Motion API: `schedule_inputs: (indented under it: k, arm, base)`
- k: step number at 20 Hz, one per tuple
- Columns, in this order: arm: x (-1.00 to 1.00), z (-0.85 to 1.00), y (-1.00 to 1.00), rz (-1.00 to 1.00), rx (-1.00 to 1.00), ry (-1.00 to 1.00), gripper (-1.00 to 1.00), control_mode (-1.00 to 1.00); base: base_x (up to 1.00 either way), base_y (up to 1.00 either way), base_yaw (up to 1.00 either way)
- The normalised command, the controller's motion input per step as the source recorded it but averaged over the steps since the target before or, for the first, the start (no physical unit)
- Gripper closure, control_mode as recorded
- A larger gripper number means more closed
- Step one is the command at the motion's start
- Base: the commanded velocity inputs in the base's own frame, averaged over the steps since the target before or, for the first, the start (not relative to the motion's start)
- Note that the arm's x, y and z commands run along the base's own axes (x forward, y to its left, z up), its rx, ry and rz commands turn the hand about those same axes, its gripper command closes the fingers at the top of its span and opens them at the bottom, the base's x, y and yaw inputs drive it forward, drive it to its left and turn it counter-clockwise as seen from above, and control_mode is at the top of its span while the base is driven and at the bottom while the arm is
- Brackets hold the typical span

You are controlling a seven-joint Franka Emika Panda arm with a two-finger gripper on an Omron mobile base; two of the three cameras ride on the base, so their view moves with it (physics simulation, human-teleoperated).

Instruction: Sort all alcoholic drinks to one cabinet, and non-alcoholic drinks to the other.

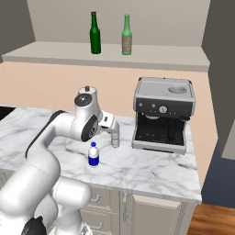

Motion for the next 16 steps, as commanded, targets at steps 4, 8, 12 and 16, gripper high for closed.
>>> schedule_inputs:
  k: [4,8,12,16]
  arm:
    - [0.27,-0.19,-0.05,0.00,0.00,0.02,-1.00,-1.00]
    - [0.27,-0.24,-0.01,0.00,0.00,0.00,-1.00,-1.00]
    - [0.24,-0.21,0.00,0.00,0.00,0.00,-1.00,-1.00]
    - [0.17,-0.15,-0.01,0.00,0.00,0.00,-1.00,-1.00]
  base:
    - [0.00,0.00,0.00]
    - [0.00,0.00,0.00]
    - [0.00,0.00,0.00]
    - [0.00,0.00,0.00]
